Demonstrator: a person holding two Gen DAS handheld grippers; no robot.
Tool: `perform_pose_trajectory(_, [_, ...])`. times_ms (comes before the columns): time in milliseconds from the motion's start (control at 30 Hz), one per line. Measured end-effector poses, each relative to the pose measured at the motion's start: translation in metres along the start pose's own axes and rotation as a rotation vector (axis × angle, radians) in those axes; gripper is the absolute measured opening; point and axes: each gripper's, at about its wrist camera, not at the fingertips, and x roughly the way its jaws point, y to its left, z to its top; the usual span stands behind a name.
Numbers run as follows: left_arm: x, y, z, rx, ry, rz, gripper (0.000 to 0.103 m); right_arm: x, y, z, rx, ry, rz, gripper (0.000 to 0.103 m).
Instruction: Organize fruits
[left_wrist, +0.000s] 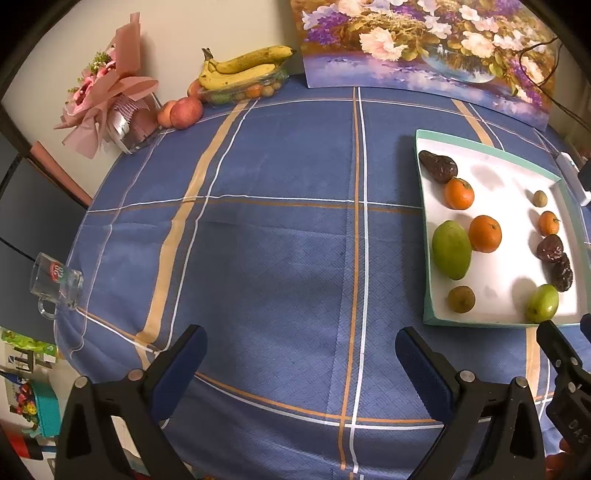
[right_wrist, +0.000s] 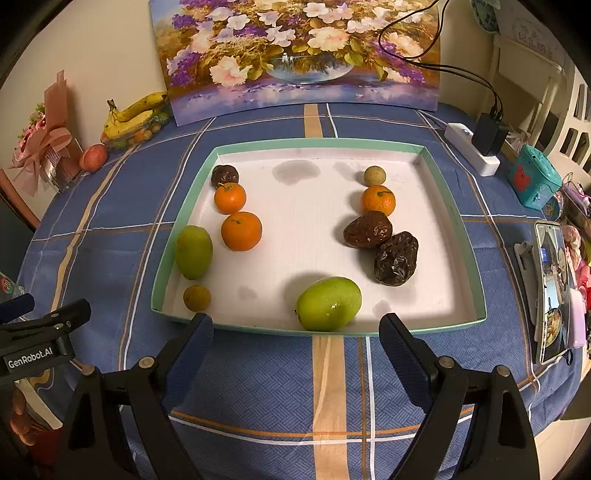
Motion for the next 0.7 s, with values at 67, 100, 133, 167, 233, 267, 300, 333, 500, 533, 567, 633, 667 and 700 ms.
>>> perform_pose_trajectory(67, [0.0005,0.0009,0.0003,-0.001,0.001,-0.003,0.103,0.0006,0.0001,-0.0006,-0.001,0.002,-0.001,0.092])
perform_pose_trajectory(100, [0.0006,0.0014,0.0005,-0.002,0.002,-0.006,0.103,0.0009,0.0001,-0.0006,-0.001,0.004,-0.002,0.092])
perform_pose_trajectory(133, [0.0008,0.0016,0.0006,-0.004,0.002,-0.009,0.103,0.0011,0.0001,-0.0009,-0.002,0.005,-0.002,0.092])
perform_pose_trajectory(167, [0.0008,0.0018,0.0006,-0.005,0.001,-0.013,0.103,0.0012,0.0002,-0.0006,-0.002,0.006,-0.003,0.092])
perform_pose_trajectory(233, [0.0007,0.0017,0.0005,-0.005,0.000,-0.017,0.103,0.0014,0.0008,-0.0004,-0.002,0.008,-0.004,0.092])
perform_pose_trajectory(267, [0.0004,0.0016,0.0005,-0.004,-0.002,-0.020,0.103,0.0016,0.0010,-0.0006,-0.003,0.009,-0.004,0.092])
perform_pose_trajectory(300, [0.0003,0.0014,0.0003,-0.004,-0.003,-0.021,0.103,0.0018,0.0012,-0.0006,-0.003,0.011,-0.005,0.092])
perform_pose_trajectory(333, [0.0004,0.0015,0.0001,-0.003,-0.003,-0.024,0.103,0.0020,0.0014,-0.0008,-0.004,0.012,-0.005,0.092])
perform_pose_trajectory(500, [0.0002,0.0018,-0.0004,-0.009,-0.006,-0.036,0.103,0.0026,0.0023,-0.0010,-0.004,0.018,-0.007,0.092])
perform_pose_trajectory(533, [0.0003,0.0019,-0.0004,-0.010,-0.005,-0.039,0.103,0.0026,0.0024,-0.0011,-0.004,0.019,-0.008,0.092])
perform_pose_trajectory(567, [0.0006,0.0022,-0.0006,-0.012,-0.005,-0.047,0.103,0.0026,0.0025,-0.0010,-0.004,0.019,-0.008,0.092])
perform_pose_trajectory(633, [0.0011,0.0030,-0.0003,-0.014,-0.006,-0.059,0.103,0.0031,0.0026,-0.0012,-0.005,0.022,-0.008,0.092])
perform_pose_trajectory(667, [0.0010,0.0036,-0.0002,-0.018,-0.008,-0.064,0.103,0.0034,0.0029,-0.0012,-0.006,0.023,-0.008,0.092])
perform_pose_trajectory(700, [0.0009,0.0038,-0.0001,-0.021,-0.009,-0.067,0.103,0.0036,0.0029,-0.0014,-0.006,0.024,-0.008,0.092])
